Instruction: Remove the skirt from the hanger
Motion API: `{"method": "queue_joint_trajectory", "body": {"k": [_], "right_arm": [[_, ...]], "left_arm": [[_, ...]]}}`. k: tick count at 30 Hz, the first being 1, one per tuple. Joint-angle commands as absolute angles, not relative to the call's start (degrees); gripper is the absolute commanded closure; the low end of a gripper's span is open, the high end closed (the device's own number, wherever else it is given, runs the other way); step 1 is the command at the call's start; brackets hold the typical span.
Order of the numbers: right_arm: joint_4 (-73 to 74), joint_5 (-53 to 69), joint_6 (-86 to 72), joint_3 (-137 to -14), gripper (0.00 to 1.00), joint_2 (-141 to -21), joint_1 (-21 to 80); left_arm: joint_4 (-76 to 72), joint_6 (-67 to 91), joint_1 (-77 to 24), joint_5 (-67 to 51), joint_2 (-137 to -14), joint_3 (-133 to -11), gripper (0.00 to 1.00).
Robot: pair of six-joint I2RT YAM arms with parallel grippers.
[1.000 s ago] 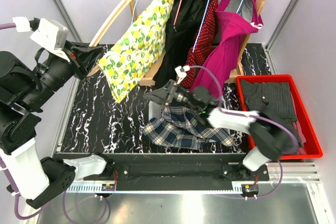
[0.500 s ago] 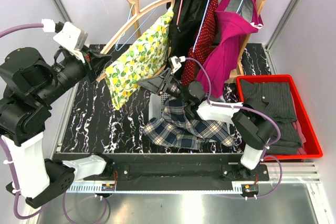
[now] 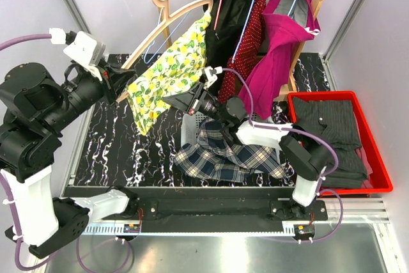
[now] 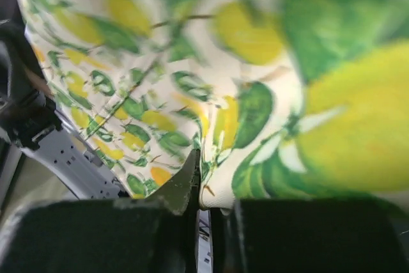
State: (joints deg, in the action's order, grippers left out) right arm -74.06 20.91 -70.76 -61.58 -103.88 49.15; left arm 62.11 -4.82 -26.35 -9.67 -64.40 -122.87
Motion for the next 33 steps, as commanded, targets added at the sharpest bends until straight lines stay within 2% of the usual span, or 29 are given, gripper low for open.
{"method": "queue_joint_trajectory", "body": {"k": [1, 4, 5, 7, 8, 9, 11, 17, 23, 33], "right_arm": [[-77.73, 26.44, -61.11, -66.87, 1.00, -91.52, 49.66], [-57.10, 29.96, -46.28, -72.14, 1.00, -80.80, 51.50], [-42.25, 30.84, -41.36, -74.59, 1.00, -78.60, 53.59], [-25.66, 28.85, -24.14, -85.13, 1.00, -74.19, 57.37], [-11.57, 27.52, -19.12, -89.17, 1.00, -73.57, 59.13], [-6.38, 26.47, -12.63, -96.52, 1.00, -72.87, 61.67], [3.02, 24.70, -10.73, -101.75, 1.00, -72.25, 61.96], [12.81, 18.47, -6.16, -106.87, 1.00, -65.93, 61.88], [15.55, 13.10, -3.87, -102.66, 1.00, -58.90, 61.88], [20.12, 7.92, -2.90, -98.88, 1.00, -56.34, 61.88]], "left_arm": [[53.00, -5.53, -26.46, -8.71, -63.19, -120.85, 1.00], [51.77, -6.06, -26.46, -6.16, -63.10, -117.60, 1.00], [51.33, -5.98, -26.54, -4.41, -63.28, -116.55, 1.00], [50.89, -5.98, -26.46, -1.34, -64.42, -116.28, 1.00], [50.63, -5.89, -26.46, -0.36, -64.95, -116.19, 1.00], [50.28, -5.98, -26.46, -0.18, -65.39, -116.28, 1.00], [49.84, -5.89, -26.46, 3.42, -66.61, -116.63, 1.00], [49.57, -5.45, -26.46, 6.15, -71.00, -119.35, 1.00], [48.52, -4.14, -26.46, 6.15, -74.70, -121.02, 1.00], [47.99, -2.37, -26.46, 4.13, -82.79, -128.40, 1.00]]}}
